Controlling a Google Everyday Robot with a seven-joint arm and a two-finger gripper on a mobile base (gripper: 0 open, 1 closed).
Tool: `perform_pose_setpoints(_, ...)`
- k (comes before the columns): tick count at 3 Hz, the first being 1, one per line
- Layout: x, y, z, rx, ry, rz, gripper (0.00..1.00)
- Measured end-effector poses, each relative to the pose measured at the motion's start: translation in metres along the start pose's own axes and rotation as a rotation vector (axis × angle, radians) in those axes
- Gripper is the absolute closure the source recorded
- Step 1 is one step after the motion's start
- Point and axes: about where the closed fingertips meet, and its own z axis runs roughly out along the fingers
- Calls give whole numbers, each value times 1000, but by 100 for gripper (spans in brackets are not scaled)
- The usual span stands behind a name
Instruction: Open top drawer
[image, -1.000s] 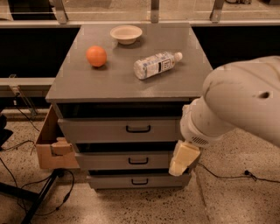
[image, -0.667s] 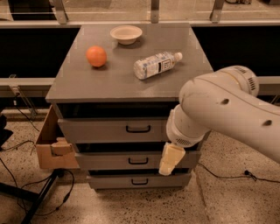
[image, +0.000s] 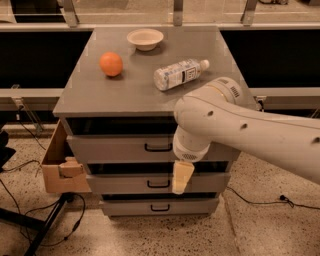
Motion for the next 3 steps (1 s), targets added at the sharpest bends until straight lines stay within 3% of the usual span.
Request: perform_pose_setpoints(3,-8,-39,42,-54,98,-67,0)
